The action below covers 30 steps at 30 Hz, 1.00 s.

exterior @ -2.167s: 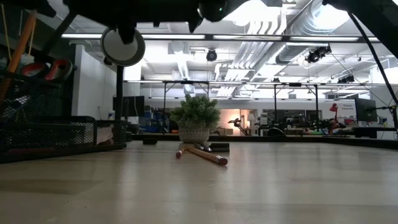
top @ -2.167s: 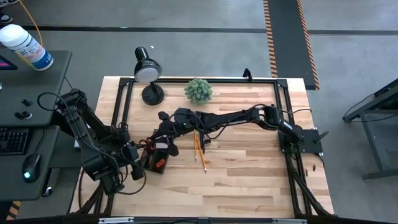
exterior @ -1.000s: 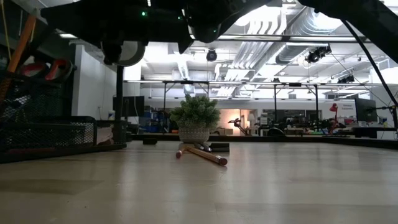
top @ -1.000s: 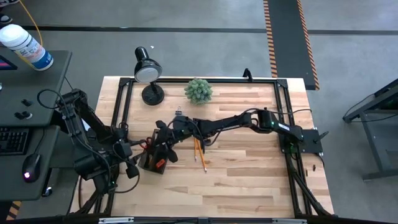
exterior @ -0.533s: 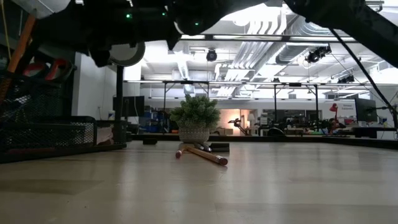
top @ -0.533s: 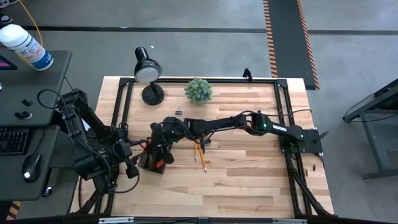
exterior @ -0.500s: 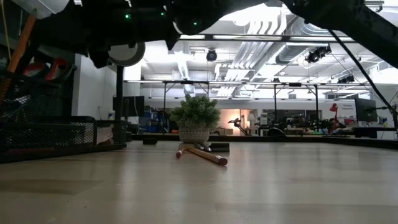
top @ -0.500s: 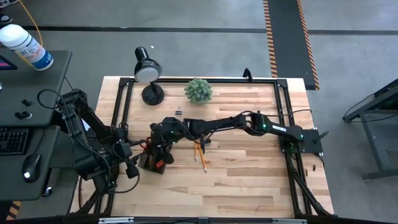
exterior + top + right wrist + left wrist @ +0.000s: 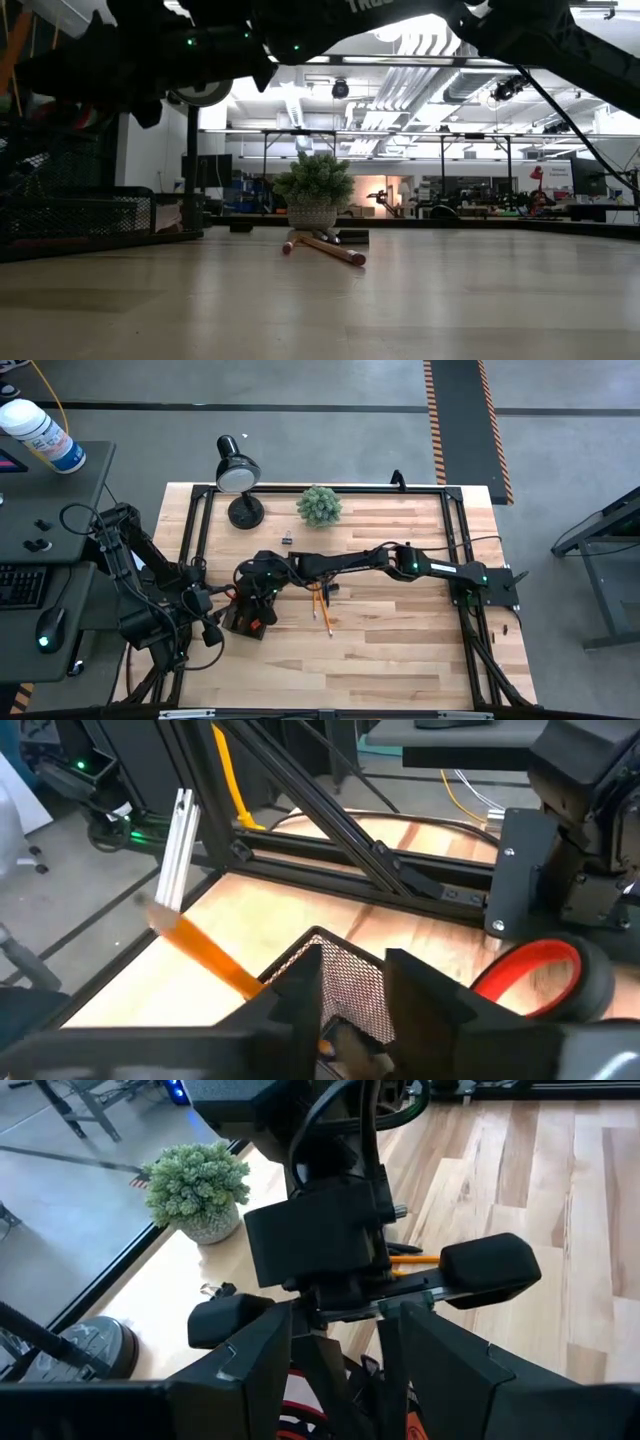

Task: Pick and place office supplies into organizer
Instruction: Put the left black pen into the desk organizer, then put the bottom black binder clip into the desk organizer

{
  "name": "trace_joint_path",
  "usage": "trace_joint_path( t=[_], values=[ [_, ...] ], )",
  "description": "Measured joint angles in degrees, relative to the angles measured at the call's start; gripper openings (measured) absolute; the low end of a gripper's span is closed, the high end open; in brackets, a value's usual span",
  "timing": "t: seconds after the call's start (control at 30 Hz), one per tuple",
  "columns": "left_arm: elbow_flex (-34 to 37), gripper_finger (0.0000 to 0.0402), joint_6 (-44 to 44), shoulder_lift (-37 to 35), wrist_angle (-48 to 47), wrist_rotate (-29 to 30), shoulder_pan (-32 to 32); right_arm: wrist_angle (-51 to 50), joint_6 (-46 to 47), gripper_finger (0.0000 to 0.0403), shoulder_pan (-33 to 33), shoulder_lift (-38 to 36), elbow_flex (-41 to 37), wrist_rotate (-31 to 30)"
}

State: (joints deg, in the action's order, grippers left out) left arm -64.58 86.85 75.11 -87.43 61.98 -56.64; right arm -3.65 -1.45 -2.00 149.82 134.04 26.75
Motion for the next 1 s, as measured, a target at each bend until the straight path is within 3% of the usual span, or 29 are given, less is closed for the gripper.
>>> trace_joint_path(
  t=[0.23, 0.47, 0.7, 1.0],
  values=[
    [0.0, 0.0172, 0.0, 0.0, 0.0, 0.2, 0.0, -1.5, 0.1, 0.0163, 0.1, -0.2, 0.9, 0.3],
    [0.0, 0.0172, 0.0, 0.0, 0.0, 0.5, 0.0, -6.5, -3.1, 0.0177, 0.7, -3.8, 1.0, 0.3],
    [0.0, 0.0172, 0.0, 0.0, 0.0, 0.6, 0.0, -23.8, -9.5, 0.0168, 2.8, -11.7, 1.0, -0.2],
    [0.2, 0.0172, 0.0, 0.0, 0.0, 2.3, 0.0, -49.0, -14.3, 0.0156, 6.4, -20.1, 1.0, -7.3]
  ],
)
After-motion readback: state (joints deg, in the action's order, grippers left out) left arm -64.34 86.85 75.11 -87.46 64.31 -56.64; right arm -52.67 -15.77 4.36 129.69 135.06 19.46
